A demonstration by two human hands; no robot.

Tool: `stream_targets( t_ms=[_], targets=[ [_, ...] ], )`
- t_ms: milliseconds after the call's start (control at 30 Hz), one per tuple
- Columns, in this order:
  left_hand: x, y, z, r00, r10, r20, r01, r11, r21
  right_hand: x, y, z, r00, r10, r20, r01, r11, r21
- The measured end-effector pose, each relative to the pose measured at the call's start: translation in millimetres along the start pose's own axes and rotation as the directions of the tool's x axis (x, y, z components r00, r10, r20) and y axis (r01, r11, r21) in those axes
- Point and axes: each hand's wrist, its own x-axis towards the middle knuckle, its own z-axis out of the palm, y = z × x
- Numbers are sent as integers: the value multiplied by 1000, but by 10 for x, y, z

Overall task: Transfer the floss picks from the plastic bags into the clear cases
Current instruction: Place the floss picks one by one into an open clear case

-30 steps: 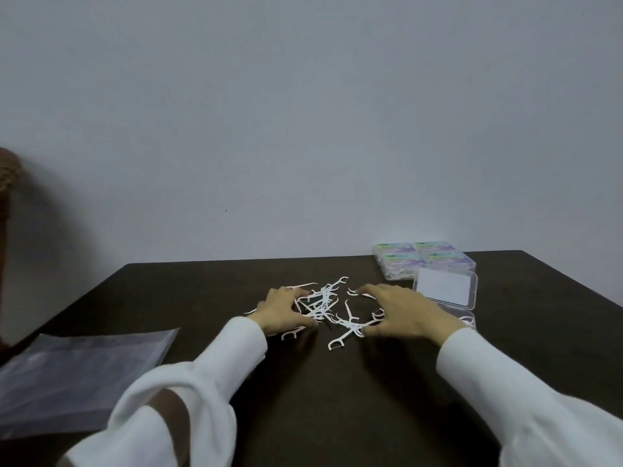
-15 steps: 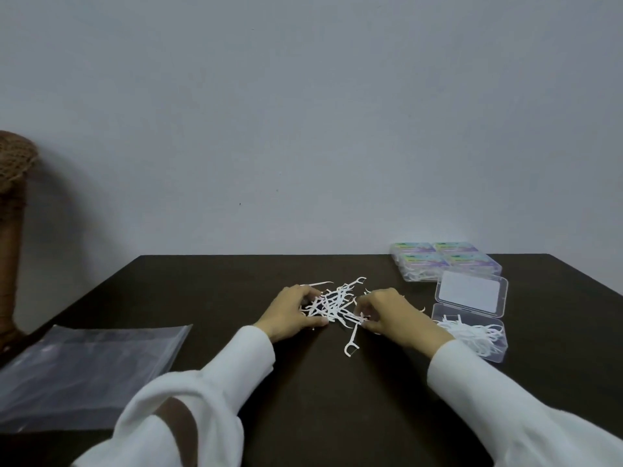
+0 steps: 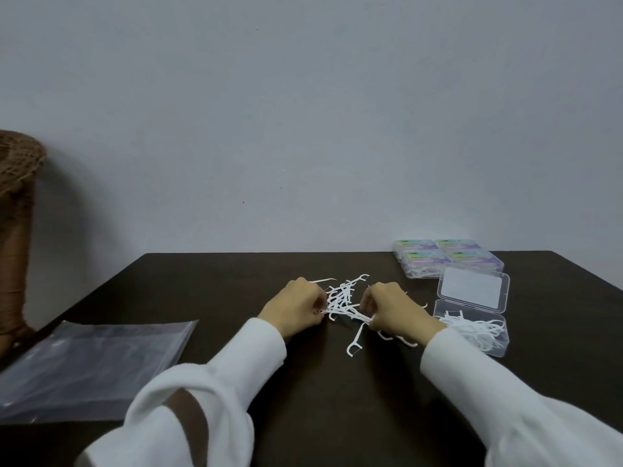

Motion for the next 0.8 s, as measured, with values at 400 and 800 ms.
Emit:
stream_targets(
  t_ms=[400,800],
  targets=[
    [-62,87,-10,998,24,-60,-14,987,163,-207,-5,-66,979,-121,-162,78,966,-248],
    [79,320,-137,967,43,-250,-96,974,-206,-364,392,-590,939,29,-342,94,936,340]
  ],
)
